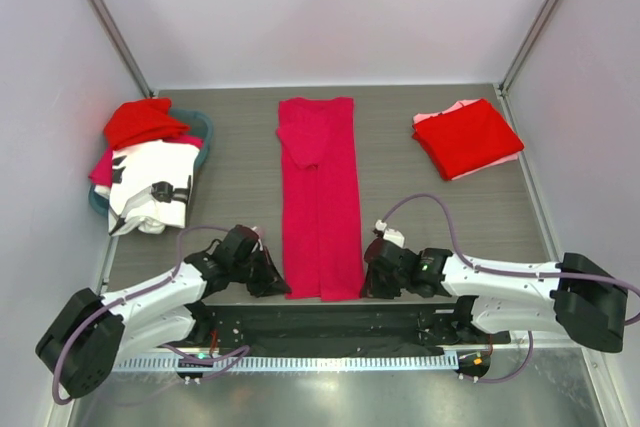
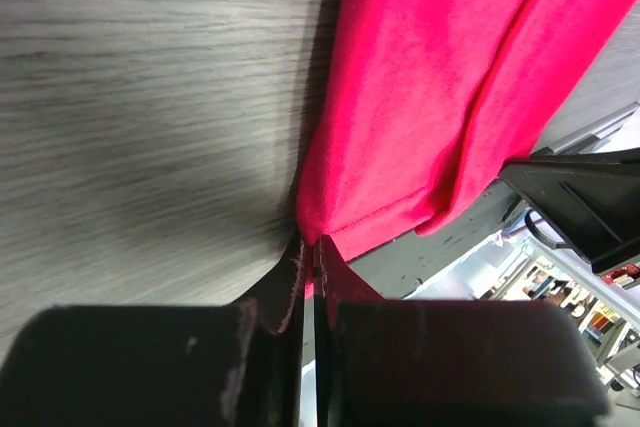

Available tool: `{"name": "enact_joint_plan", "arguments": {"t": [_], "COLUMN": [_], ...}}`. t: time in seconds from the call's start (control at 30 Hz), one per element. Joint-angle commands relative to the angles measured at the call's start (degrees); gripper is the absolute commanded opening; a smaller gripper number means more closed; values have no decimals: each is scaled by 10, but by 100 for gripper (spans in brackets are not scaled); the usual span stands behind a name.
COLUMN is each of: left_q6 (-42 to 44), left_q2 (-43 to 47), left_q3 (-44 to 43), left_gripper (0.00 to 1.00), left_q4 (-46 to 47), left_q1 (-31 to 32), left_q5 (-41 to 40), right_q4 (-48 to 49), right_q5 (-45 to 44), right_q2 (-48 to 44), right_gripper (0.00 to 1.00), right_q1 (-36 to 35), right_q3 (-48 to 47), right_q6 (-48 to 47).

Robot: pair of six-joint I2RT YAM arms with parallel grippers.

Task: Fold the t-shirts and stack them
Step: Fold the tshirt

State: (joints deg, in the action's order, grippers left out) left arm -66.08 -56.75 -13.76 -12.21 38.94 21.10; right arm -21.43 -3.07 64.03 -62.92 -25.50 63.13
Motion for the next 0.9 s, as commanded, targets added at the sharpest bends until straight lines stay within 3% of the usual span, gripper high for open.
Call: {"name": "enact_joint_plan", "arguments": {"t": [0.0,0.17,0.37,0.67,0.87], "left_q6": [-5,-19,-31,-25,-12], "left_q2": [29,64,61,-58,-164], "left_q3": [-27,-66,-128,-212,-292], "left_gripper": [0,0,0,0,0], "left_q4": [-17,-41,-41,18,48], "left_q1": [1,-19,-64,-180,-214], "left_q5": [-6,16,-11,-30,-32], "right_q4": [-4,-51,-82,-80,-79], "right_q5": [-4,-8,10,46,68], "right_q2": [-38,-80,-59,100,194], "right_gripper": [1,1,1,1,1], "right_q1": [8,45,155,281,329], "right_q3": [-18,-63,-136,-298,-390], "right_q6": [1,-31,-108,-214,-250]}}
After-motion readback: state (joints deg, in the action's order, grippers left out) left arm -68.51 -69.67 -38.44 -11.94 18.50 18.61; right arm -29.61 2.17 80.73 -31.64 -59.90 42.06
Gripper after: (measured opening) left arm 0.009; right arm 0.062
